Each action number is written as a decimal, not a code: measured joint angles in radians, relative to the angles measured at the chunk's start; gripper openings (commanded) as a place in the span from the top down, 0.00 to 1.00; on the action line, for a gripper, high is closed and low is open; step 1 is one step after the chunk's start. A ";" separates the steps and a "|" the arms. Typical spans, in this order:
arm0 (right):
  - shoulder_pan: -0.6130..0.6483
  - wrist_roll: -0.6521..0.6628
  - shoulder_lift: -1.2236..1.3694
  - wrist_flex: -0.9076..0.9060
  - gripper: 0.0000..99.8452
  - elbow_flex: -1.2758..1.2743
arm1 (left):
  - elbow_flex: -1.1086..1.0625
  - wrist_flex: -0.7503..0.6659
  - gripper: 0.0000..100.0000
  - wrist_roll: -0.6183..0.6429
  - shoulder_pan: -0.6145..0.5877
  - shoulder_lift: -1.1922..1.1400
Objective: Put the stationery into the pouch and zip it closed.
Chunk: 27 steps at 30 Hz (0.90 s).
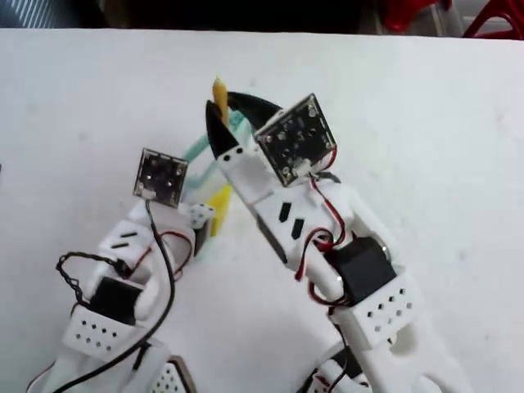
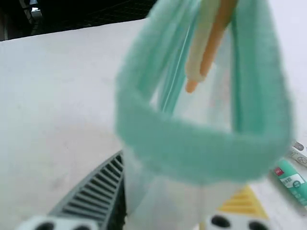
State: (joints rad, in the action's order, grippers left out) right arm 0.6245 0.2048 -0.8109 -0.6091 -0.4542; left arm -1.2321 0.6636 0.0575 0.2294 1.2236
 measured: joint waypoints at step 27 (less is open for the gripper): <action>0.052 0.000 -0.009 -0.049 0.82 -0.040 | 0.000 0.000 0.79 0.000 0.000 0.000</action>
State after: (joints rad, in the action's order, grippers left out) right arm 0.6767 0.2048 -0.8201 -0.6582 -0.4941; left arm -1.2321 0.6636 0.0575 0.2294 1.2236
